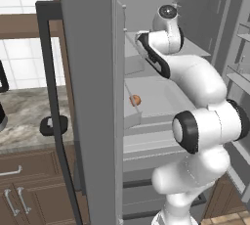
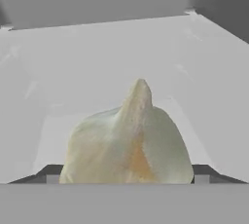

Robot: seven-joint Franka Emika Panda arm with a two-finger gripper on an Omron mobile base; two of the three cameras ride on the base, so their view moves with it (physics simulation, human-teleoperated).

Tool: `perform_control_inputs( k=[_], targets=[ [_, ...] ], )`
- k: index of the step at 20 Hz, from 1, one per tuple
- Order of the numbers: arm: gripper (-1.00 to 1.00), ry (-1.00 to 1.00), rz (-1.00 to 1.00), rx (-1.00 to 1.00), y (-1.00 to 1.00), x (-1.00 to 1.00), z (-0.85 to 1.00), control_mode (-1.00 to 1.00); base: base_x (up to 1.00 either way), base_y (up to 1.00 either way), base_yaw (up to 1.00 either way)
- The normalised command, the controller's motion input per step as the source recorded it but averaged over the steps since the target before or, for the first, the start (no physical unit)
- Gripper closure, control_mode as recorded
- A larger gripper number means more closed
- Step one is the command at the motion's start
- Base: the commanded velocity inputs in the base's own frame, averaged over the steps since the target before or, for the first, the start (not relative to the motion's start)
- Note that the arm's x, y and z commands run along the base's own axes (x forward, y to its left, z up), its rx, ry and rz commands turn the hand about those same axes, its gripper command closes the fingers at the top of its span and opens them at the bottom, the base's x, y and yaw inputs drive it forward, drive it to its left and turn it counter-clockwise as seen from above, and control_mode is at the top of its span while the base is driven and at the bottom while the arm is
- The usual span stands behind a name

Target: Grab the onion and garlic from the fridge, place them in the blender, close the lid, and turn on the blender to create a marinade.

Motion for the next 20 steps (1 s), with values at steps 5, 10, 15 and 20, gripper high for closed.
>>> perform_control_inputs(
  k=[5,10,15,20],
  targets=[
    [1.00,-0.60,0.10,0.00,0.00,-1.00,0.16,-1.00,0.00,0.00,0.00],
    [1.00,-0.29,0.08,0.00,0.00,-1.00,0.59,-1.00,0.00,0.00,0.00],
    [1.00,-0.03,0.06,-0.06,0.00,-1.00,0.43,-1.00,0.00,0.00,0.00],
    [1.00,0.28,0.10,-0.23,0.00,-1.00,-0.08,-1.00,0.00,0.00,0.00]
  ],
)
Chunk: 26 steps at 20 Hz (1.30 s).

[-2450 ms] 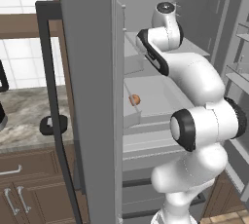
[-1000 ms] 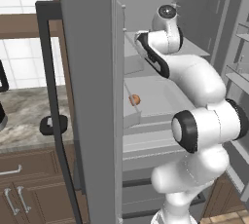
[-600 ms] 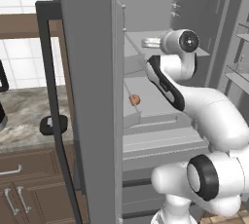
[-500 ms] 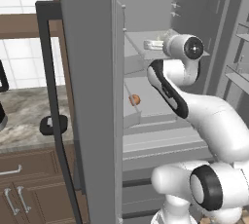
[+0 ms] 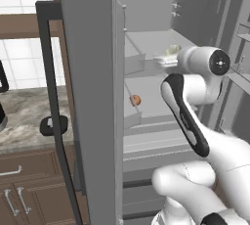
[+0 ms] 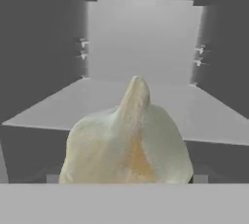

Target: Grab the onion and garlic from the fridge, place them in the blender, close the lid, and turn on the blender to create a marinade.

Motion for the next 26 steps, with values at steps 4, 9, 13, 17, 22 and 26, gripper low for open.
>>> perform_control_inputs(
  k=[4,9,13,17,22,26],
  targets=[
    [1.00,0.72,0.08,-0.36,0.00,-1.00,-0.54,-1.00,0.00,0.00,0.00],
    [1.00,0.64,0.02,-0.27,-0.04,-1.00,-0.96,-1.00,0.00,0.00,0.00],
    [1.00,-0.12,0.00,0.02,-0.06,-1.00,-0.39,-1.00,0.00,0.00,0.00],
    [1.00,-0.30,0.01,0.04,0.00,-0.54,0.00,-1.00,0.00,0.00,0.00],
    [1.00,0.00,0.00,0.00,0.00,-0.03,0.00,-1.00,0.00,0.00,0.00],
    [1.00,-0.01,0.00,0.00,0.00,-0.31,0.00,1.00,-0.21,-0.03,0.01]
  ],
)
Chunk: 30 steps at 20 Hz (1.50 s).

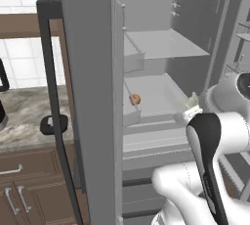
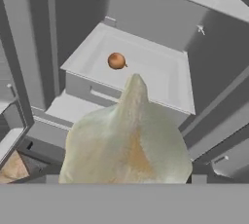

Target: Grab the onion and garlic from the fridge, place them in the blender, close the lid, and turn on the blender to create a marinade.

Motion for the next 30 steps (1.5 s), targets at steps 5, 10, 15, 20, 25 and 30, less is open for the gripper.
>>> perform_control_inputs(
  k=[5,10,15,20,25,30],
  targets=[
    [1.00,0.00,0.00,0.00,0.00,0.00,0.00,1.00,-1.00,-0.15,0.04],
    [1.00,0.00,0.00,0.00,0.00,0.00,0.00,1.00,-0.97,-0.01,0.10],
    [1.00,0.00,0.00,0.00,0.00,0.00,0.00,1.00,-0.80,0.16,0.14],
    [1.00,0.00,0.00,0.00,0.00,0.00,0.00,1.00,-0.60,0.87,0.17],
    [1.00,0.00,0.00,0.00,0.00,0.00,0.00,1.00,-0.18,1.00,0.19],
    [1.00,0.00,0.00,0.00,0.00,0.00,0.00,1.00,0.39,1.00,0.11]
  ],
)
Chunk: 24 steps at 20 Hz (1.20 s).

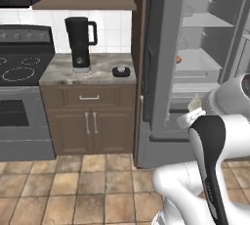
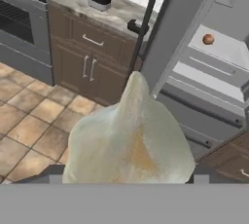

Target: Grab the onion and garlic from the fridge, place them in the blender, close the lid, and turn on the blender to create a marinade.

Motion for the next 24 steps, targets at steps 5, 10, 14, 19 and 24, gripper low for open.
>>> perform_control_inputs(
  k=[5,10,14,19,24],
  targets=[
    [1.00,0.00,0.00,0.00,0.00,0.00,0.00,1.00,1.00,1.00,-0.01],
    [1.00,0.00,0.00,0.00,0.00,0.00,0.00,1.00,0.47,1.00,0.15],
    [1.00,0.00,0.00,0.00,0.00,0.00,0.00,1.00,0.14,1.00,0.28],
    [1.00,0.00,0.00,0.00,0.00,0.00,0.00,1.00,0.75,1.00,-0.05],
    [1.00,0.00,0.00,0.00,0.00,0.00,0.00,1.00,0.63,1.00,-0.01]
  ],
)
